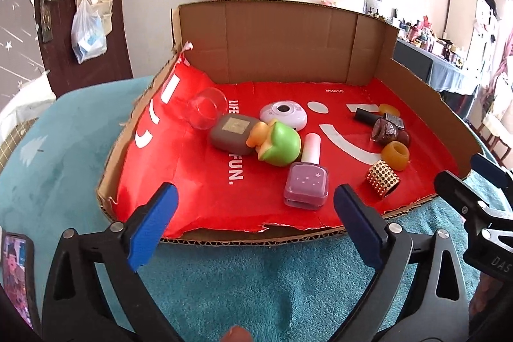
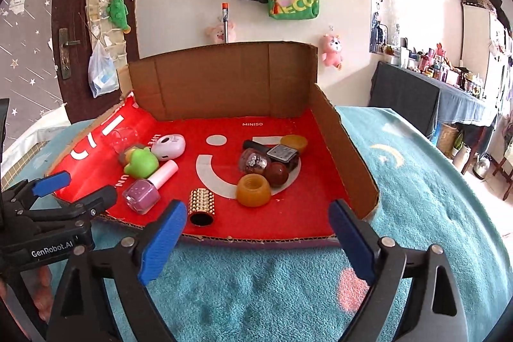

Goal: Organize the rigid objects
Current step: 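Open both grippers to release the items and withdraw from the box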

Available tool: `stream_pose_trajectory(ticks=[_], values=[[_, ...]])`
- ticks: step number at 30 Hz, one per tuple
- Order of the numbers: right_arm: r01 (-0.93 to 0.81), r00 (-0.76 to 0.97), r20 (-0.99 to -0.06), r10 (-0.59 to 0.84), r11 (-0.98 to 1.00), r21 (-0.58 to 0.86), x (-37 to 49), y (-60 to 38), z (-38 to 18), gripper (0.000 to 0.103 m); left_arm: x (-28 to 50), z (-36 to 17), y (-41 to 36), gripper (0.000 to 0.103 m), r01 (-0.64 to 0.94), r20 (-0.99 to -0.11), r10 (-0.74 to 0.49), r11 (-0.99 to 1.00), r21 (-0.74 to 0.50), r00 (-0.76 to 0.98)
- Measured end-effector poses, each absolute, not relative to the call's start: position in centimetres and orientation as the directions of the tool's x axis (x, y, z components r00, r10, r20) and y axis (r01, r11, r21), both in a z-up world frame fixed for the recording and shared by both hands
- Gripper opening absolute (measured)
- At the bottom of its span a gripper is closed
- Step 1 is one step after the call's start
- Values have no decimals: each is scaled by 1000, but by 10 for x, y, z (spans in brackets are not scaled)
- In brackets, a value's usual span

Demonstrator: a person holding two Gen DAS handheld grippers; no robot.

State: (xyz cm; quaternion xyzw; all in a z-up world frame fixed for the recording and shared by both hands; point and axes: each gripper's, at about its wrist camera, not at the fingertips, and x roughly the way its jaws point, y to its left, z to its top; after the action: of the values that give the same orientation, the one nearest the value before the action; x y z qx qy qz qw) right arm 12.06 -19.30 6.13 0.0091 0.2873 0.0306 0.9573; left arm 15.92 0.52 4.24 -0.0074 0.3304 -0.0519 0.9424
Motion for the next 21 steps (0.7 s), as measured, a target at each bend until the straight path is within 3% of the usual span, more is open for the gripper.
stream_pose_trajectory(ticks=[5, 21], values=[[-37, 815, -577, 58, 998, 48, 126, -197, 57, 101, 163, 36, 5, 103, 86, -647, -98, 995, -50, 757], [-44, 789, -612, 47, 999, 20, 131, -193, 52, 101, 163, 34, 5, 103, 76, -654, -82, 996, -38, 752]])
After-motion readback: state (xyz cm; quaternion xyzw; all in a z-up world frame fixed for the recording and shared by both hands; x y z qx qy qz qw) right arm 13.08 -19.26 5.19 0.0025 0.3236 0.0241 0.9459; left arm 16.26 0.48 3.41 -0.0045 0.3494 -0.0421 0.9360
